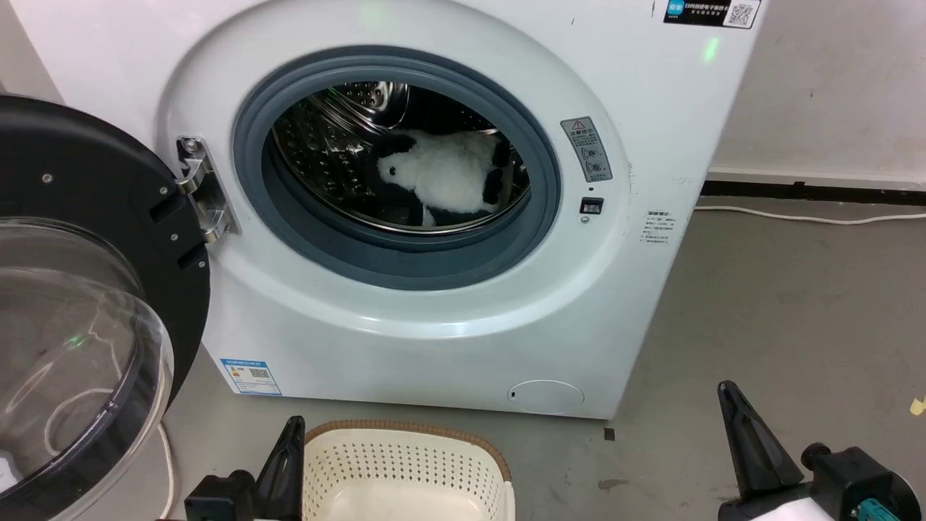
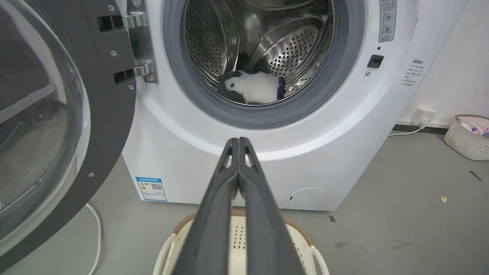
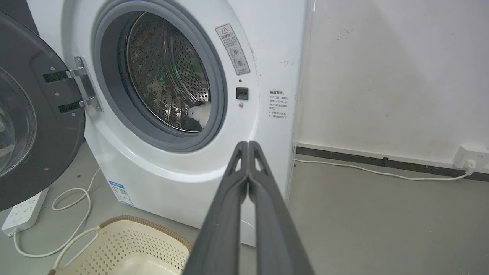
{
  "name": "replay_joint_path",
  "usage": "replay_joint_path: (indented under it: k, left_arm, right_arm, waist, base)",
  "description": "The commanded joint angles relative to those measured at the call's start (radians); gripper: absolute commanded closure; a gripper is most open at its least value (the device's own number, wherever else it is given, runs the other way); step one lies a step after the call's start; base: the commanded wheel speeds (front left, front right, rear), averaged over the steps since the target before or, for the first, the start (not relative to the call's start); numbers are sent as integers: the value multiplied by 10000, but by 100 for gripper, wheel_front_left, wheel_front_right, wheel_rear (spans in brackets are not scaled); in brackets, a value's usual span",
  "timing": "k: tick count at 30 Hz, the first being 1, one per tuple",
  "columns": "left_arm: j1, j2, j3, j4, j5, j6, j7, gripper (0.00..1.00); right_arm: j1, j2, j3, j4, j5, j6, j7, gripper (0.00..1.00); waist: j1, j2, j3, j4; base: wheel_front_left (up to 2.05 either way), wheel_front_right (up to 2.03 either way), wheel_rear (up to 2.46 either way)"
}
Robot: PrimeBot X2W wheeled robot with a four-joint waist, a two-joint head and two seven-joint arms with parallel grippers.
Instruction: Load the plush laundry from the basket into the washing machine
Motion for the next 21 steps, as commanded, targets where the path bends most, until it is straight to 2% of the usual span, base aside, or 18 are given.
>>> replay_joint_path:
  k: [1,21]
  left_arm:
    - [-70,-66,32,-83,126,1,52,100]
    - [-192,-205,240,-331,493,21,460,100]
  right_arm:
    - [-64,1,11,-42,-50,-1,66,100]
    - [-182,2,28,-133,-165,-2,475,100]
  waist:
    - [0,0,2,-3]
    - [0,0,29,-42]
  base:
    - [0,0,0]
    - [0,0,0]
